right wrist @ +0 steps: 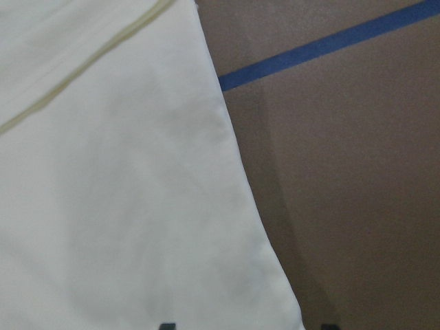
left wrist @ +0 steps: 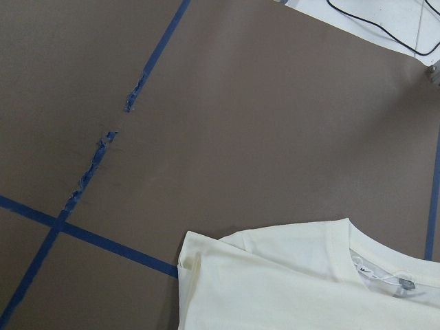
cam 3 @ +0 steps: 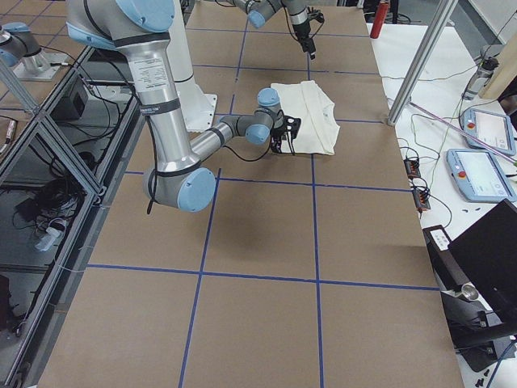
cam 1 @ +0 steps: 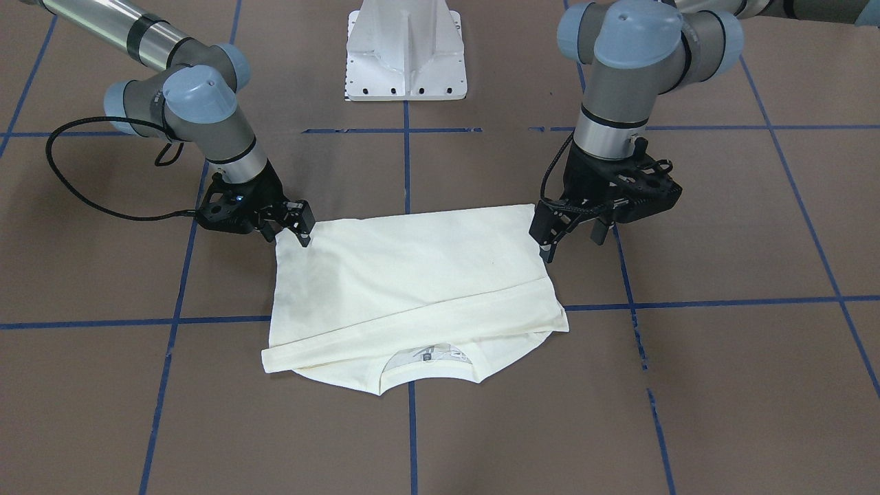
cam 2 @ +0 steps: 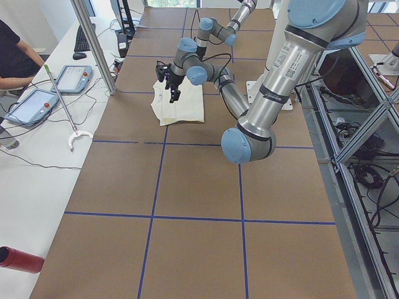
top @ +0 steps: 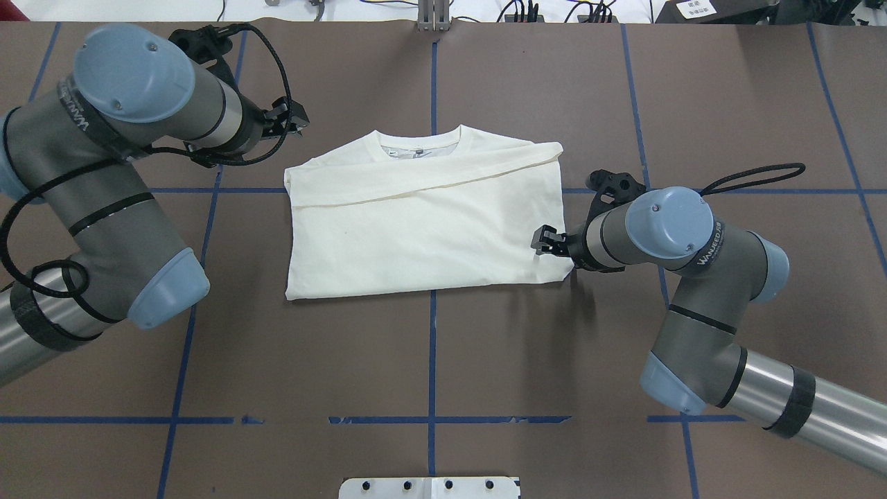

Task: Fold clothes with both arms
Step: 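Move the right gripper to the folded shirt's side edge and grasp it, then drag the folded shirt toward the robot with the right gripper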

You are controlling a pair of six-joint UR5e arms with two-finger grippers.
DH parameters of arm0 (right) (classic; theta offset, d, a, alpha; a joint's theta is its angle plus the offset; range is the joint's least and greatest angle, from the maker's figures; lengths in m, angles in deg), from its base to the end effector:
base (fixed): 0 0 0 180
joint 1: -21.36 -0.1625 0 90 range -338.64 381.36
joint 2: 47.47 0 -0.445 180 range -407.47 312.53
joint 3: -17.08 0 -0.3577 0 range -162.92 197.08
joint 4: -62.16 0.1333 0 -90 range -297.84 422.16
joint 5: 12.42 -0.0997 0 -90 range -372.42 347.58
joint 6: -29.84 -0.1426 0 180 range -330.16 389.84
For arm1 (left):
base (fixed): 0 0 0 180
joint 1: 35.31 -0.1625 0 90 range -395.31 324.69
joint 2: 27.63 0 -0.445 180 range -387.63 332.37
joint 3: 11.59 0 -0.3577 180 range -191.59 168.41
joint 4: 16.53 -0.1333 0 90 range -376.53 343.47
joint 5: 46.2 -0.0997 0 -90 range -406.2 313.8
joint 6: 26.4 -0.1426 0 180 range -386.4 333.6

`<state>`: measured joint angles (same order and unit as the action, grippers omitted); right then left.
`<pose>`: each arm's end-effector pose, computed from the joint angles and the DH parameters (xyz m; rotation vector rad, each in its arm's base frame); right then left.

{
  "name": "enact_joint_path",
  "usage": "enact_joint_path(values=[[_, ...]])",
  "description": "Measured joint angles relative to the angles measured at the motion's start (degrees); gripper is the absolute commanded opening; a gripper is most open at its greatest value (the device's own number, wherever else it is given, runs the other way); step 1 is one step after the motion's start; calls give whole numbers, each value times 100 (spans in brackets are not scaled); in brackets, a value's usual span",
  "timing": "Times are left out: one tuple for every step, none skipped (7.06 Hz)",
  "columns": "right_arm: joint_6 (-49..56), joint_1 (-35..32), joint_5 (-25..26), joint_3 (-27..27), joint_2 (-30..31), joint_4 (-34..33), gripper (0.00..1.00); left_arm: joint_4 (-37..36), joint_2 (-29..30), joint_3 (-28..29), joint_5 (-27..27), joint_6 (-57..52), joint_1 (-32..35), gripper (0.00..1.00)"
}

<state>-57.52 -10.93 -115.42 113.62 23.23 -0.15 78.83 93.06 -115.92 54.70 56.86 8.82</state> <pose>-0.4870 -0.4275 0.4290 0.0792 -0.9559 0.3716 0.3935 -0.5299 0.3046 0.2186 0.8786 -0.5245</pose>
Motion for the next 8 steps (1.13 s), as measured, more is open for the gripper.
enact_joint_path(values=[[0, 20, -1, 3, 8, -2, 39, -3, -1, -3, 0, -2, 0, 99], [0, 36, -1, 5, 14, -6, 8, -9, -1, -12, 0, -3, 0, 99], [0, 46, -3, 8, 25, -8, 0, -20, 0, -23, 0, -3, 0, 99], [1, 51, -6, 21, 41, -8, 0, -34, 6, -30, 0, -3, -3, 99], [4, 57, -12, 65, 61, -9, 0, -41, 15, -33, 0, -3, -6, 99], [2, 67, -25, 136, 99, -9, 0, -43, 23, -37, 0, -3, -7, 99], [2, 76, -41, 257, 190, -8, 0, -44, 32, -41, 0, -1, -9, 99], [6, 109, -56, 538, 428, -9, 0, -47, 41, -46, 0, 3, -9, 99]])
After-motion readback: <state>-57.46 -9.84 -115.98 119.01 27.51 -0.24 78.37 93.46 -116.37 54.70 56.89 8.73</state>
